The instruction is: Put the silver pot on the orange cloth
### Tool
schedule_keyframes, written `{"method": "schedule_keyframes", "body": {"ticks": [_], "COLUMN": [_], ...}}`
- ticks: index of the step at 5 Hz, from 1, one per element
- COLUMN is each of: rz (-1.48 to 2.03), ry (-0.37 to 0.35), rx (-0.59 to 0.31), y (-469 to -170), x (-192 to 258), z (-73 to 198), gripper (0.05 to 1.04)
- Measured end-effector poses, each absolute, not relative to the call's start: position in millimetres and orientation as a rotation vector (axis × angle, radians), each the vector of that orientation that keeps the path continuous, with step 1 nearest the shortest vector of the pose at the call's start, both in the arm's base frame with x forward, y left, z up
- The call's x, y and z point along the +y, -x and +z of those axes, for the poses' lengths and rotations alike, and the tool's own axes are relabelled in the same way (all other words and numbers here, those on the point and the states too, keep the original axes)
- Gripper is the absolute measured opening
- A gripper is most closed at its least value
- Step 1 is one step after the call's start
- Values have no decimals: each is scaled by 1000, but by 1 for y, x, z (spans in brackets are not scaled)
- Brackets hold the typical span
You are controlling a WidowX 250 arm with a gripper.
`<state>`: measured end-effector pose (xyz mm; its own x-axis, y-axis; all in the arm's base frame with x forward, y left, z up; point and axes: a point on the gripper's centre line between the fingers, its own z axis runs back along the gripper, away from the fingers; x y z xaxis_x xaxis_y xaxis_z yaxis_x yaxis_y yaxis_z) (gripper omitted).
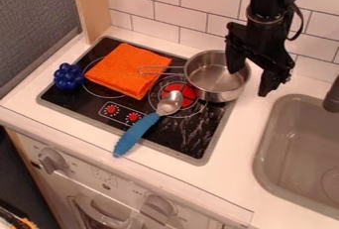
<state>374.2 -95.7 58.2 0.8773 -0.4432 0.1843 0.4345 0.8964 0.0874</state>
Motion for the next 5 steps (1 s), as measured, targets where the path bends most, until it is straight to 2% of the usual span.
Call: {"method": "schedule_keyframes", "body": {"ticks": [1, 2, 3, 4, 5], "rz": [-429, -371, -318, -259, -164], "ry": [-64, -61, -22, -4, 12], "rx": [-174, -139, -141, -178, -227], "y": [-385, -387, -388, -390, -396], "x": [-93, -80, -83, -81, -77], "z": [44, 30, 23, 17, 15], "gripper": [1000, 947, 662, 334, 141]}}
